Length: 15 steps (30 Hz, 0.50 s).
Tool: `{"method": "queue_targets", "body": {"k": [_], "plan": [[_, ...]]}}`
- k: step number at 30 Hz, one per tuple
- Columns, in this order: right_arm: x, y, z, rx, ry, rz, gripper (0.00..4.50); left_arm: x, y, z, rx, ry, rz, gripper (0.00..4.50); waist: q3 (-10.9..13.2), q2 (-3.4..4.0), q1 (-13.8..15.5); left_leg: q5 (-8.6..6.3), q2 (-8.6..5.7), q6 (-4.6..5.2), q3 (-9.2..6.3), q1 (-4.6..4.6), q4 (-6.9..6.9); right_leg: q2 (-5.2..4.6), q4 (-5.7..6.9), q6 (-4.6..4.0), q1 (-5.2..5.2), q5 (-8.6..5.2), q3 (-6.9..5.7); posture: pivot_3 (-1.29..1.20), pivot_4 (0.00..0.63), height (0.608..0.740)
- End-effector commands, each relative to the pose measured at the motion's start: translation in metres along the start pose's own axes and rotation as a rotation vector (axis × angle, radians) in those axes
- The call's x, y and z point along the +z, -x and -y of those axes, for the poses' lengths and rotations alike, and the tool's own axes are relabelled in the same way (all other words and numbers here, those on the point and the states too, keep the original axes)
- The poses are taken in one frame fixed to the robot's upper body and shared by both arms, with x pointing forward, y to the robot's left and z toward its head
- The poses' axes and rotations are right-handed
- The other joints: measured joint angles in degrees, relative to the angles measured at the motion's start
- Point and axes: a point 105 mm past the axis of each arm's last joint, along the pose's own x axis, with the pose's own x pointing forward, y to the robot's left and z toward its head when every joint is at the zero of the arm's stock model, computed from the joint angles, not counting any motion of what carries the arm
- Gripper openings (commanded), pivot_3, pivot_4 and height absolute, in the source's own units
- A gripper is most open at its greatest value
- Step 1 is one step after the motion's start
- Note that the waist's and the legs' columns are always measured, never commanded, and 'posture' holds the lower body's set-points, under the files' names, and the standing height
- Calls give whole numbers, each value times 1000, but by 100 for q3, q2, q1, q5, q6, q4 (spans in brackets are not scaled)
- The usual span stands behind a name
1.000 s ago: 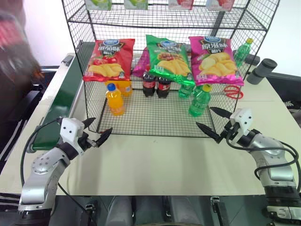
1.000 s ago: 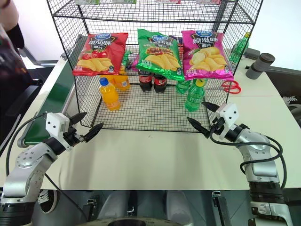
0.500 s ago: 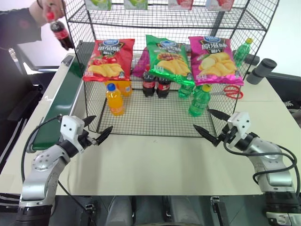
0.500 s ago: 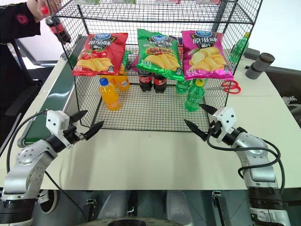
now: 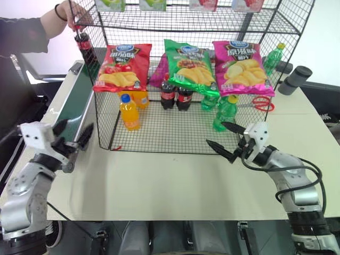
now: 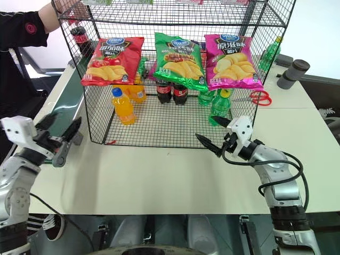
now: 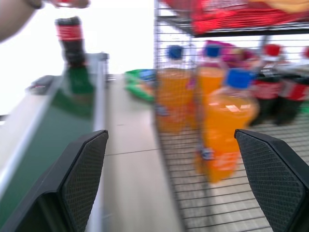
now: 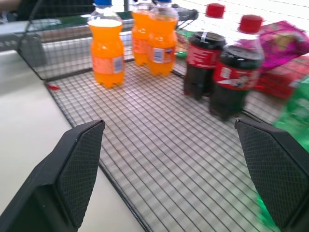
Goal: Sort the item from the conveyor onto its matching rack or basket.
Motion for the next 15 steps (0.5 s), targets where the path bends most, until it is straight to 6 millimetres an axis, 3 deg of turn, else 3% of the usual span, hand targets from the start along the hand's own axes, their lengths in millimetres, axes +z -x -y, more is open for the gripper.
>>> {"method": "queue_targets", "body": {"k": [1, 8, 15], "plan": [[19, -16, -16, 82, 2, 65, 4488, 1, 9, -28, 162, -45, 15, 4500, -1, -1, 0, 0, 0, 0, 0, 0, 0, 0, 0, 0, 0, 0, 0, 0, 150, 740], [21, -31, -35, 157, -23, 85, 4488, -12, 20, -44, 276, -26, 8, 4500, -5, -9, 7, 0, -1, 0, 0, -3, 0, -6, -2, 0, -1, 0, -3, 0, 150, 740], [19, -35, -41, 179, -28, 94, 4488, -22, 14, -48, 312, -75, -24, 4500, -5, -10, 3, 0, -1, 0, -1, -3, 0, -8, -1, 0, -1, 0, -4, 0, 150, 740]]}}
